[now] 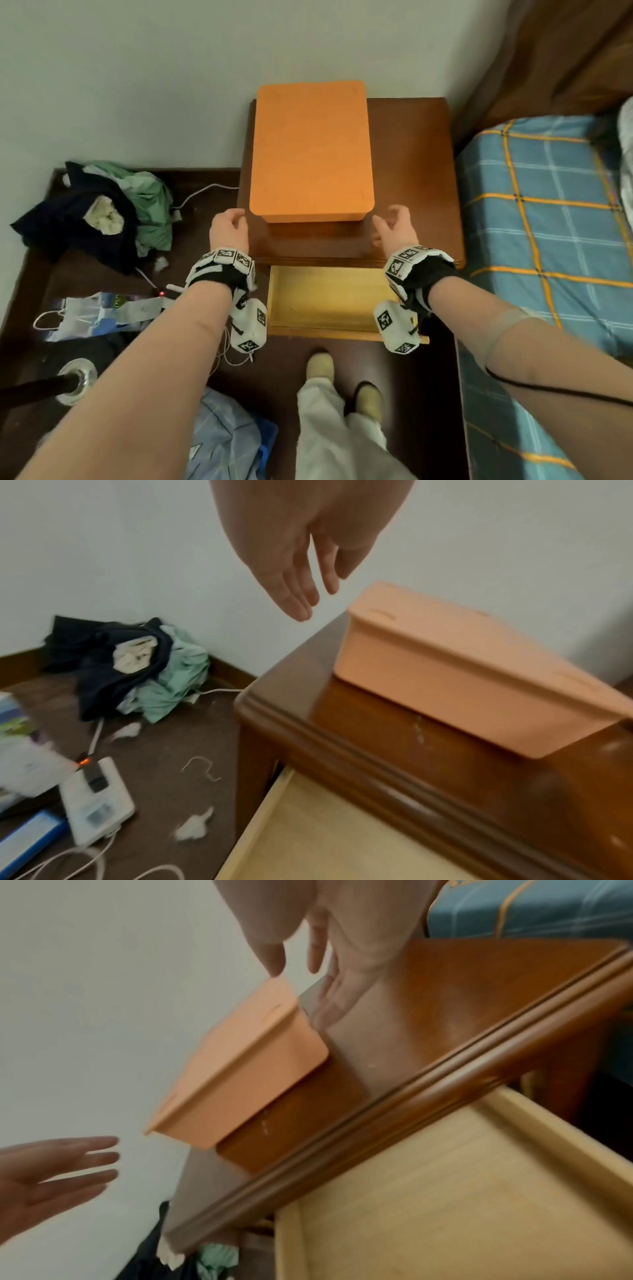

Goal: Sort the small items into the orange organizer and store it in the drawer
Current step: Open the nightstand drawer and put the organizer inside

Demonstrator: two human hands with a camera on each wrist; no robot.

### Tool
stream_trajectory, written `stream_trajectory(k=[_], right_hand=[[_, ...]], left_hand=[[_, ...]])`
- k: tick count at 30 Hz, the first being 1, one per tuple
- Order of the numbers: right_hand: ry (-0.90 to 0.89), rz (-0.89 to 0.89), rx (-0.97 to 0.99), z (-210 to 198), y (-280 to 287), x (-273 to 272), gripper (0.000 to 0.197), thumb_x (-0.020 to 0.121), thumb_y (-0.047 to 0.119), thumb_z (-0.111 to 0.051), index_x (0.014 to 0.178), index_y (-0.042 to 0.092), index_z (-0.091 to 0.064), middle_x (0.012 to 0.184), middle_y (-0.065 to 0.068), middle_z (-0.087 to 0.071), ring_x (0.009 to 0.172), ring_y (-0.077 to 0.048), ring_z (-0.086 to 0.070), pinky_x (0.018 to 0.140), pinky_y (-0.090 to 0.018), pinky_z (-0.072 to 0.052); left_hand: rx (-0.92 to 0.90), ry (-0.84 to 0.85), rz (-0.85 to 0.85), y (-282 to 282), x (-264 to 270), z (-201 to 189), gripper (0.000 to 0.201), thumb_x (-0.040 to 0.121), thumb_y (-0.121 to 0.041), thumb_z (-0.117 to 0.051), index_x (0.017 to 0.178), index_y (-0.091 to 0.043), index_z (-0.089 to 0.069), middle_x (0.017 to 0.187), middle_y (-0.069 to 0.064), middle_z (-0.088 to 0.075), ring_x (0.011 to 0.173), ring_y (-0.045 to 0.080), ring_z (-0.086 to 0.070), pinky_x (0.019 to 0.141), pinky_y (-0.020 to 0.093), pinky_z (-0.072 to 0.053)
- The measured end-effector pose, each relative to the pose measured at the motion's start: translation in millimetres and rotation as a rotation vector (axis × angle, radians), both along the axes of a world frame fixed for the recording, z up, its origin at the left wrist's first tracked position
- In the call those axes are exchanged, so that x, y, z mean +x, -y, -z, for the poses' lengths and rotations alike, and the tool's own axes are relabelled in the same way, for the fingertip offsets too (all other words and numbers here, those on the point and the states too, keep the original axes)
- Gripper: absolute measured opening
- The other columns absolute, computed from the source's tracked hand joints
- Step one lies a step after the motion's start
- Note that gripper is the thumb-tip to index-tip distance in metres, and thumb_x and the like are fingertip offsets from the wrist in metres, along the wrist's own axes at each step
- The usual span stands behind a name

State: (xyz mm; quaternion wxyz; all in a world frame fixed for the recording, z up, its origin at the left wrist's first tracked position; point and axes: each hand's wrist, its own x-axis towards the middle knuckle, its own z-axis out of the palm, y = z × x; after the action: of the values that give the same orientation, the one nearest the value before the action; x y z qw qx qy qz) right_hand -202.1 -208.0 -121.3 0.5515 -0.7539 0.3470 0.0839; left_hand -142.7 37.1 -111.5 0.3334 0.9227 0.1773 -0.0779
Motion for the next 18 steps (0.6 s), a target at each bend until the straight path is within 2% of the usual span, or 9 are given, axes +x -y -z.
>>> stream_trajectory(k=[3, 6, 7, 9, 10, 12, 14, 16, 18], right_hand=[[-0.135, 0.095, 0.303, -3.5, -13.3, 36.4, 0.062, 0.091, 0.026, -0.056, 0.141, 0.022, -0.019, 0.132, -0.019, -0.049, 0.087, -0.029, -0.065, 0.086, -0.04, -0.056], [-0.15, 0.331, 0.49, 0.0, -18.3, 63.3, 0.058, 0.093, 0.013, -0.053, 0.14, 0.017, -0.02, 0.135, -0.022, -0.044, 0.103, -0.038, -0.062, 0.084, -0.044, -0.053], [-0.157, 0.369, 0.504, 1.7, -19.8, 66.5, 0.054, 0.094, 0.01, -0.051, 0.139, 0.014, -0.022, 0.132, -0.022, -0.045, 0.095, -0.036, -0.063, 0.079, -0.045, -0.053], [-0.157, 0.396, 0.476, 5.5, -18.5, 69.3, 0.044, 0.095, 0.008, -0.049, 0.134, 0.01, -0.029, 0.105, -0.017, -0.053, 0.068, -0.024, -0.059, 0.081, -0.043, -0.053], [-0.143, 0.413, 0.455, 8.8, -16.0, 70.9, 0.036, 0.094, 0.008, -0.049, 0.126, 0.01, -0.034, 0.09, -0.013, -0.052, 0.062, -0.02, -0.055, 0.086, -0.044, -0.053], [-0.142, 0.42, 0.39, 16.6, -7.6, 69.7, 0.028, 0.093, 0.009, -0.053, 0.116, 0.008, -0.039, 0.072, -0.007, -0.047, 0.057, -0.015, -0.05, 0.089, -0.044, -0.054], [-0.147, 0.393, 0.306, 18.5, 4.6, 72.6, 0.038, 0.091, 0.014, -0.057, 0.124, 0.004, -0.041, 0.066, -0.005, -0.047, 0.054, -0.012, -0.048, 0.084, -0.042, -0.056], [-0.135, 0.391, 0.256, 16.2, 26.7, 85.8, 0.046, 0.089, 0.018, -0.06, 0.128, 0.004, -0.041, 0.064, -0.005, -0.05, 0.055, -0.013, -0.05, 0.086, -0.042, -0.055], [-0.156, 0.383, 0.205, 16.0, 56.9, 102.0, 0.052, 0.086, 0.026, -0.064, 0.129, 0.005, -0.043, 0.068, -0.006, -0.056, 0.067, -0.019, -0.057, 0.095, -0.046, -0.051]], left_hand=[[-0.02, -0.049, 0.047, 15.3, 37.7, -3.9, 0.035, 0.093, -0.01, -0.047, 0.126, -0.004, -0.057, 0.128, 0.02, -0.06, 0.116, 0.032, -0.058, 0.099, 0.037, -0.044], [0.0, -0.193, 0.073, 26.0, 72.0, -4.5, 0.042, 0.093, -0.011, -0.047, 0.134, -0.003, -0.05, 0.134, 0.018, -0.056, 0.123, 0.031, -0.054, 0.101, 0.036, -0.042], [0.001, -0.235, 0.073, 24.9, 80.2, -3.3, 0.041, 0.093, -0.012, -0.047, 0.133, -0.003, -0.05, 0.135, 0.018, -0.055, 0.122, 0.031, -0.054, 0.101, 0.036, -0.043], [-0.015, -0.313, 0.095, 24.1, 94.2, -1.5, 0.025, 0.093, -0.011, -0.047, 0.112, -0.002, -0.062, 0.128, 0.018, -0.06, 0.107, 0.031, -0.059, 0.091, 0.036, -0.046], [-0.041, -0.344, 0.095, 21.8, 101.8, 1.0, 0.021, 0.093, -0.01, -0.048, 0.103, -0.002, -0.065, 0.123, 0.019, -0.062, 0.1, 0.029, -0.059, 0.088, 0.034, -0.048], [-0.144, -0.436, 0.066, 18.7, 109.4, 3.3, 0.026, 0.091, -0.007, -0.052, 0.114, 0.004, -0.061, 0.122, 0.02, -0.062, 0.108, 0.033, -0.061, 0.098, 0.039, -0.049], [-0.338, -0.527, -0.016, 24.9, 110.4, 0.1, 0.036, 0.093, 0.001, -0.051, 0.128, 0.008, -0.049, 0.123, 0.022, -0.058, 0.119, 0.037, -0.056, 0.096, 0.04, -0.048], [-0.444, -0.625, -0.052, 39.0, 106.7, -5.3, 0.042, 0.093, 0.005, -0.048, 0.134, 0.01, -0.04, 0.131, 0.029, -0.052, 0.123, 0.04, -0.052, 0.093, 0.043, -0.046], [-0.487, -0.732, -0.014, 63.0, 97.5, -11.7, 0.031, 0.094, 0.004, -0.047, 0.124, 0.011, -0.046, 0.135, 0.034, -0.048, 0.125, 0.043, -0.05, 0.096, 0.045, -0.045]])
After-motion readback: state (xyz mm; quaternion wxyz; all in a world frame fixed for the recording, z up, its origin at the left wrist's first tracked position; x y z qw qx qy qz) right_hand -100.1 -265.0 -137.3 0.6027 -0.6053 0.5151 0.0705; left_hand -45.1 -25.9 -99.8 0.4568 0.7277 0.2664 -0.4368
